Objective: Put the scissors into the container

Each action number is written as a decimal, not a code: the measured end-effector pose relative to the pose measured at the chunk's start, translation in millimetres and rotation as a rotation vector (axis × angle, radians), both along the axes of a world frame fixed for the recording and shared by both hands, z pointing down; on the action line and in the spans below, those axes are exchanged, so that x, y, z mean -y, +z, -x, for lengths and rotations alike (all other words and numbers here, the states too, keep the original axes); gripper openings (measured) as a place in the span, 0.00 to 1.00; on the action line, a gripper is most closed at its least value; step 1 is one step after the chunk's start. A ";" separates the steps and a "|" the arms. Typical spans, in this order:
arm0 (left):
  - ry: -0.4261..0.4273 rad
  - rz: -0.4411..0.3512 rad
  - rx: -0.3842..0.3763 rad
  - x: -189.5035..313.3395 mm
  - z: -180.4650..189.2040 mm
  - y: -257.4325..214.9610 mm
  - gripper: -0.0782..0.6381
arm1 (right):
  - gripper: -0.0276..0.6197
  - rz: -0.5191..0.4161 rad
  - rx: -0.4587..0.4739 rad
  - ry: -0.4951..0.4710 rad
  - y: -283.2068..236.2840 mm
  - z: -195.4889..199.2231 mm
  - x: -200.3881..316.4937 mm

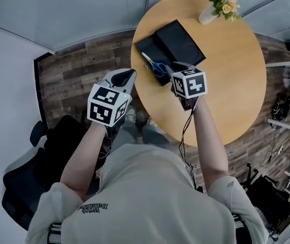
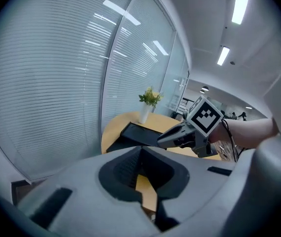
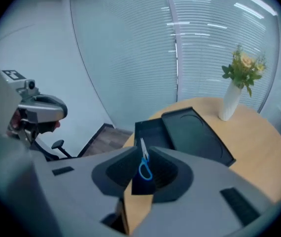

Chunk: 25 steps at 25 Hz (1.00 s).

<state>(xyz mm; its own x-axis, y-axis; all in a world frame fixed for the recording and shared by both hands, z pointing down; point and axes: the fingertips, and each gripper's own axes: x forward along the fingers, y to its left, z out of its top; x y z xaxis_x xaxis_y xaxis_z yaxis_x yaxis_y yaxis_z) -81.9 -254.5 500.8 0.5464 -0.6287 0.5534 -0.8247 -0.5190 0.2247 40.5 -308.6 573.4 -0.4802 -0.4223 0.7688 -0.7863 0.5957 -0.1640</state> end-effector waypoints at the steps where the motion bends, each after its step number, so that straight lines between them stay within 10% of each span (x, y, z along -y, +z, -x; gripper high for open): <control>1: 0.002 -0.019 -0.001 0.0 -1.0 -9.1 0.14 | 0.17 -0.023 0.019 0.002 -11.5 -0.5 -1.1; 21: 0.014 -0.463 -0.023 -10.8 -11.9 -196.6 0.14 | 0.11 -0.465 0.337 0.005 -249.5 -9.4 -44.6; 25: 0.028 -0.535 -0.010 -17.7 -17.0 -226.9 0.14 | 0.10 -0.665 0.274 0.046 -294.3 -26.5 -56.8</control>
